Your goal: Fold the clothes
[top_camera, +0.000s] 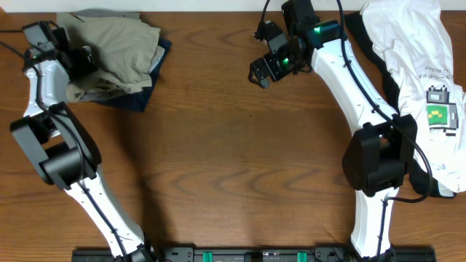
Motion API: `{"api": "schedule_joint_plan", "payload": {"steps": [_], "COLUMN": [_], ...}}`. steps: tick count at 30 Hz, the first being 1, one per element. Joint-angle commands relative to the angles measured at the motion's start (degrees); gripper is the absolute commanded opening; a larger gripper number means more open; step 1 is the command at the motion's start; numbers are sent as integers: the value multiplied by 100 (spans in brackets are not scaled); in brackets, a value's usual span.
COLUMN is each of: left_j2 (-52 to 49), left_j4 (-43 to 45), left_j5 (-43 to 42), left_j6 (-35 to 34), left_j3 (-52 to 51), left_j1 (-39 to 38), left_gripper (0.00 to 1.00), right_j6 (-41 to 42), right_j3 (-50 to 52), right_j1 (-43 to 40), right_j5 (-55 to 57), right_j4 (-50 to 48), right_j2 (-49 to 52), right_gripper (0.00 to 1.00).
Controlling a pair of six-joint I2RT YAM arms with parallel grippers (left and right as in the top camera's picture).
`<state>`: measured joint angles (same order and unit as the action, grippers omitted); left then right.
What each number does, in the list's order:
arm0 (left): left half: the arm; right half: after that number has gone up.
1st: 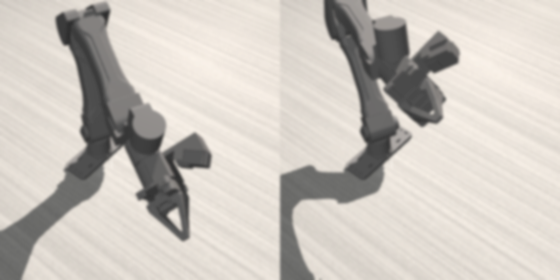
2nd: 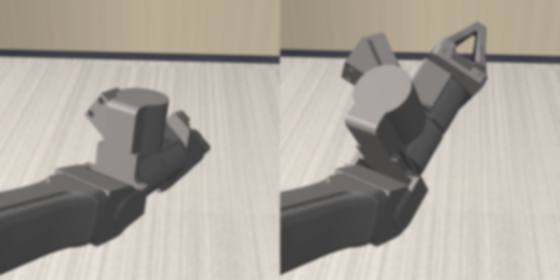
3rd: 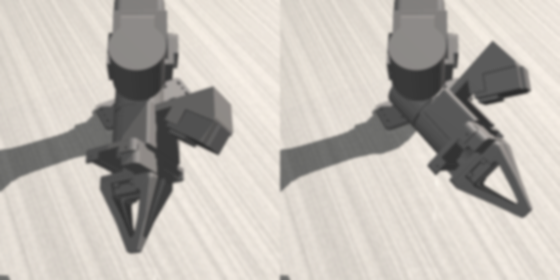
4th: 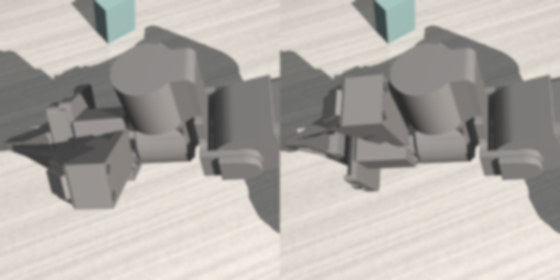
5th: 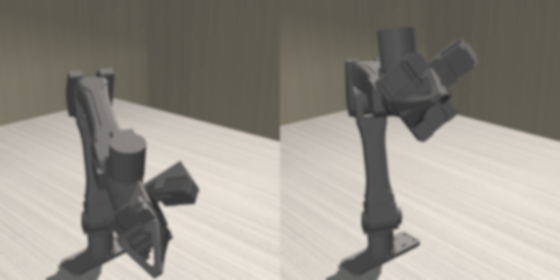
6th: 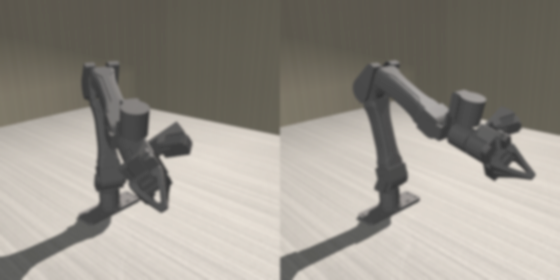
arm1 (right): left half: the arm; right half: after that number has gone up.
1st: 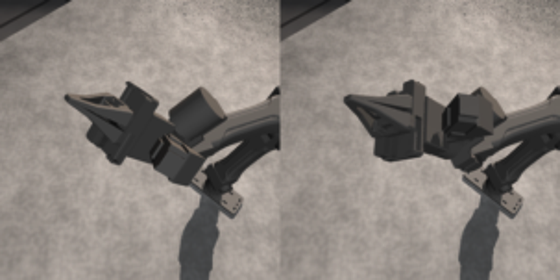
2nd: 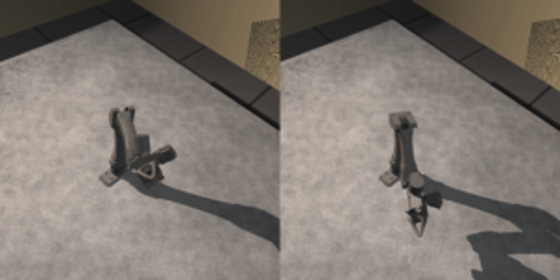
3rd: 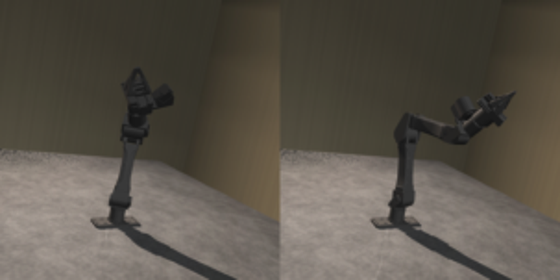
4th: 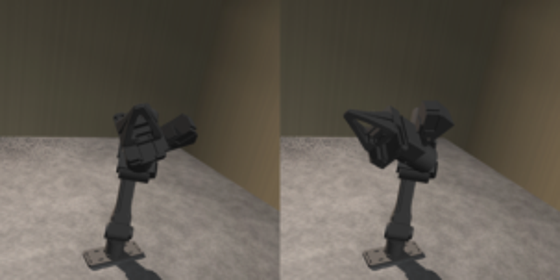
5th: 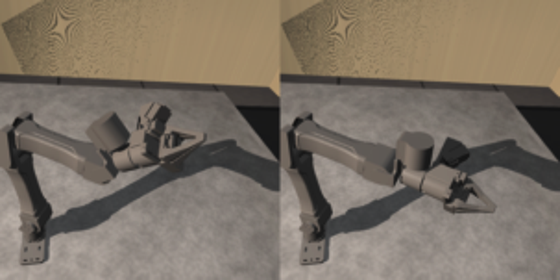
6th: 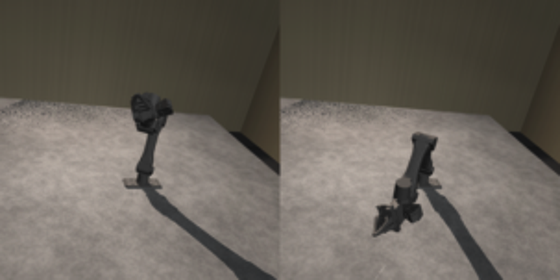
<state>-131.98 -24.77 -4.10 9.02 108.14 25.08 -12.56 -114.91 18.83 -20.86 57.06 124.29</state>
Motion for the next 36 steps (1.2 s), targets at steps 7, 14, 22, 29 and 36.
{"api": "schedule_joint_plan", "payload": {"steps": [7,14,22,29,36], "left_j2": [1235,1235,1235,1318,2046], "left_j4": [-994,-1620,-1036,-455,-380], "left_j5": [-608,-675,-315,-321,-337], "left_j6": [-1088,-1473,-1910,-2031,-2026], "left_j3": [-55,-562,-1923,-2258,-2039], "left_j1": [-328,-538,-551,-551,-575], "left_gripper": [98,98,98,98,98], "right_j6": [-79,-81,-144,-142,-144], "right_j3": [39,39,39,39,39], "right_j1": [74,74,70,70,74], "right_j5": [-59,-57,-39,-39,-39], "right_j4": [-2,-7,-44,-81,-424], "right_j2": [92,92,98,103,103], "right_gripper": [99,99,99,99,99]}}
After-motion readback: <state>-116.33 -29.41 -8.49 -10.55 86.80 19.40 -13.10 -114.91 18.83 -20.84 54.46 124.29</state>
